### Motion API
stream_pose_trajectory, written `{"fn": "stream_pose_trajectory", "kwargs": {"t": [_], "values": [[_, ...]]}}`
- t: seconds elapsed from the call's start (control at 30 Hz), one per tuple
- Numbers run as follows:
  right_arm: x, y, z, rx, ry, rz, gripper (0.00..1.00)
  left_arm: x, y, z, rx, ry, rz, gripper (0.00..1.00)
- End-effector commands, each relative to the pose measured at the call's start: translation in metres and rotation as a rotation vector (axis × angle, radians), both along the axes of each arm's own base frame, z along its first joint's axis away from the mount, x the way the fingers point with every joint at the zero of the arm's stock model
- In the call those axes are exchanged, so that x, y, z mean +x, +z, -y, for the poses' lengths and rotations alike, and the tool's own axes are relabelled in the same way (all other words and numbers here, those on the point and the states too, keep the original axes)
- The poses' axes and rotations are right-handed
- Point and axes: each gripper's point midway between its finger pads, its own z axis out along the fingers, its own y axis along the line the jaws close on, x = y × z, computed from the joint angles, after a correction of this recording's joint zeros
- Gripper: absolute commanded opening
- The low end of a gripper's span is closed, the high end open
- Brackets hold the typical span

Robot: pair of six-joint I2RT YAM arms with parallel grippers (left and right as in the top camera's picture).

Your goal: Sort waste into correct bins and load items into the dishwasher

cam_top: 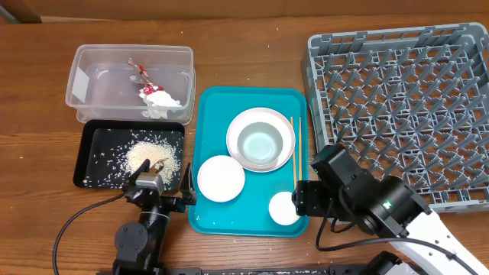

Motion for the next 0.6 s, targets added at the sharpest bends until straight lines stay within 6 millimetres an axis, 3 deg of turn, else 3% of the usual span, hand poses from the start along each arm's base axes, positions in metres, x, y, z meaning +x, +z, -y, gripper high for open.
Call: {"fn": "stream_pose_trajectory", "kwargs": {"t": [0.0,0.13,0.27,0.43,0.57], "values": [[0.0,0.01,0.002,0.019,-0.005,0.045,0.76,-0.003,0.008,0.016,-0.04,-0.089,0.03,1.0],[0.002,0.018,0.001,0.051,-0.005,0.084,0.77,-0.013,0.004,0.044,-0.146,-0.258,-0.021,1.0],[0.0,0.023,0.002,0.066,-0.006,0.102,0.77,-0.025,0.038,0.063,-0.374,-0.395,0.018,1.0],[0.002,0.031,0.005,0.076,-0.014,0.141,0.8,-0.043,0.096,0.067,-0.336,-0.445,0.084,1.0],[0.007,0.042,0.003,0.095,-0.02,0.178,0.83,-0.052,0.122,0.066,-0.231,-0.426,-0.051,1.0]]}}
